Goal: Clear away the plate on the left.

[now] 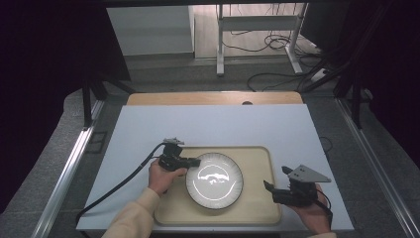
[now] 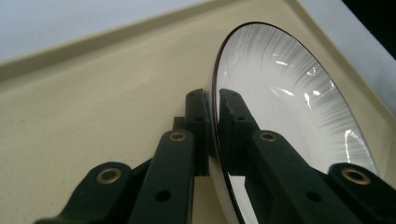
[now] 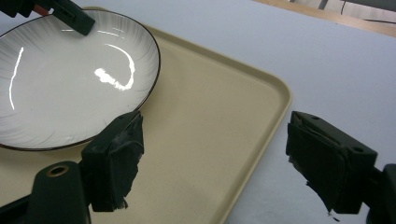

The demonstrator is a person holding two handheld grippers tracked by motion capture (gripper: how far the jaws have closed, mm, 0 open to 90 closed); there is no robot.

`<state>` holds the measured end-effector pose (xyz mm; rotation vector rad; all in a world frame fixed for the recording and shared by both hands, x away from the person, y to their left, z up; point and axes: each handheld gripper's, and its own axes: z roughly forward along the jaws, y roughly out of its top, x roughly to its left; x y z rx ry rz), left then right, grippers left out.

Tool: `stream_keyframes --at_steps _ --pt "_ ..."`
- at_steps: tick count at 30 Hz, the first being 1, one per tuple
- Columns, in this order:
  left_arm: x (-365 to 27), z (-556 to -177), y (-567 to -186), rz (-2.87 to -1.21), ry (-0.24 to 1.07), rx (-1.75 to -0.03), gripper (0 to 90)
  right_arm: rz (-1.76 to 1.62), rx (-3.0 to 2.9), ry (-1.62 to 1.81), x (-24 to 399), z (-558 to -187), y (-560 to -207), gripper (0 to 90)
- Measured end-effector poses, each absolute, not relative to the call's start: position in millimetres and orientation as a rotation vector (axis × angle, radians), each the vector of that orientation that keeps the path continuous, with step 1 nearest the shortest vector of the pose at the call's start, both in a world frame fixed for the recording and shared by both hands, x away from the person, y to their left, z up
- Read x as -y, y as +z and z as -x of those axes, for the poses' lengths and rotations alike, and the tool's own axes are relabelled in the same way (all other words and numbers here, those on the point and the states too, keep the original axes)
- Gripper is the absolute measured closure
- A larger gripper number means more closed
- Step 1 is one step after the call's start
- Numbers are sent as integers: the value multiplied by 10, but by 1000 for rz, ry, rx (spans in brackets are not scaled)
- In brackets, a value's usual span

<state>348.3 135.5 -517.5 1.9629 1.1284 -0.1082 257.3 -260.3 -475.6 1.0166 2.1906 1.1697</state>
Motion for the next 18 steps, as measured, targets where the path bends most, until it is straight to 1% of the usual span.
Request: stream_keyframes --at_steps 6,13,18 --pt "-1338 -3513 -5270 -2034 -93 -1128 795 -1019 -2200 1165 2606 -2575 -4770 193" --pt "-1332 -3525 -5286 -2051 -80 -1116 784 -1021 -2199 1171 2627 -2554 -4775 191" --pt "-1330 -3497 -5268 -2061 -40 -1102 776 -1034 -2189 1175 2661 -2562 -4771 190"
